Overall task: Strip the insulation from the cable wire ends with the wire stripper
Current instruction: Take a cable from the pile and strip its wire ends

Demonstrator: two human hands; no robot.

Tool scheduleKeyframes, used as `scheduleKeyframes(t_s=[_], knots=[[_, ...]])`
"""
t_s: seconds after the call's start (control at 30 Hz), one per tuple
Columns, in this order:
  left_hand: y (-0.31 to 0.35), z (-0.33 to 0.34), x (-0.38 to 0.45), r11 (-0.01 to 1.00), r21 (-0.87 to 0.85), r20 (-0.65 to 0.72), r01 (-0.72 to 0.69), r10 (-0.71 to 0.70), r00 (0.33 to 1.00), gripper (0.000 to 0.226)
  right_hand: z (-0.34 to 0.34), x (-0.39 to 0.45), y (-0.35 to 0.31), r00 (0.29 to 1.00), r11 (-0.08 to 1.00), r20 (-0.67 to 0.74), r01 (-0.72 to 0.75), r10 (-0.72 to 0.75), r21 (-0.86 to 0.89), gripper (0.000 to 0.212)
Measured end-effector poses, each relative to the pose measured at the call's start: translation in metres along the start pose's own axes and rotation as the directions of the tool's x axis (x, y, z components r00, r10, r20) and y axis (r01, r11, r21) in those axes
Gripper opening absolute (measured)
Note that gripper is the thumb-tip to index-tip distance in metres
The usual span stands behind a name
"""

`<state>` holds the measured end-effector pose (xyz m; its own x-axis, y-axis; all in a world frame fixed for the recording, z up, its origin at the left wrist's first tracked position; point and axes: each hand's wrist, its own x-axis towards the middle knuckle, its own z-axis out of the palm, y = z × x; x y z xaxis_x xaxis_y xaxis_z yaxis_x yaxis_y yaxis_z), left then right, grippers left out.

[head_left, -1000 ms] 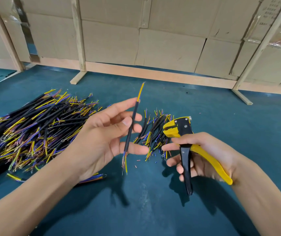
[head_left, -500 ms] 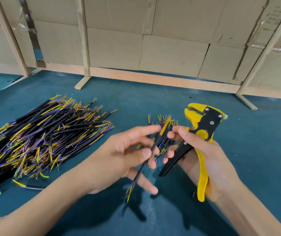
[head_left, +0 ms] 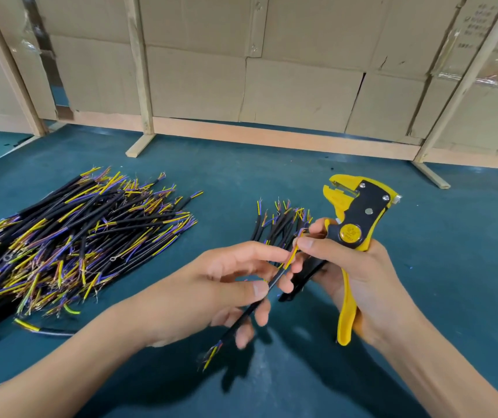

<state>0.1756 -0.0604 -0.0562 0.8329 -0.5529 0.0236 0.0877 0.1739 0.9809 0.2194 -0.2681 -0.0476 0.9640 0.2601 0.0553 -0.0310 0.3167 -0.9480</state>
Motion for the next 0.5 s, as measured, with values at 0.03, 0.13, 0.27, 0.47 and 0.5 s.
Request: scheduleKeyframes(t_s=[0.03,0.13,0.27,0.47,0.5], knots=[[-0.001,0.002,0.002,1.000,-0.002,-0.051,-0.014,0.013,0.999,0.029,0.001,-0.001,0.001,1.000,1.000,0.006,0.013,-0.013,-0.006,0.025],[-0.005,0.005,0.007,0.994,0.079,-0.232,-0.077,0.093,0.968,0.013,0.004,-0.003,0.005,0.998,0.998,0.028,0.055,-0.055,-0.010,0.024],[-0.003,0.002,0.008,0.991,0.070,-0.325,-0.111,0.128,0.937,0.010,0.006,-0.004,0.010,0.998,0.998,0.033,0.062,-0.062,-0.007,0.021],[-0.001,0.004,0.009,0.988,0.044,-0.373,-0.149,0.155,0.915,0.010,0.006,-0.005,0.011,0.999,0.999,0.039,0.035,-0.034,-0.023,0.022],[-0.001,0.004,0.009,0.987,0.041,-0.380,-0.157,0.161,0.911,0.008,0.006,-0.005,0.011,0.998,0.999,0.043,0.037,-0.036,-0.023,0.023]])
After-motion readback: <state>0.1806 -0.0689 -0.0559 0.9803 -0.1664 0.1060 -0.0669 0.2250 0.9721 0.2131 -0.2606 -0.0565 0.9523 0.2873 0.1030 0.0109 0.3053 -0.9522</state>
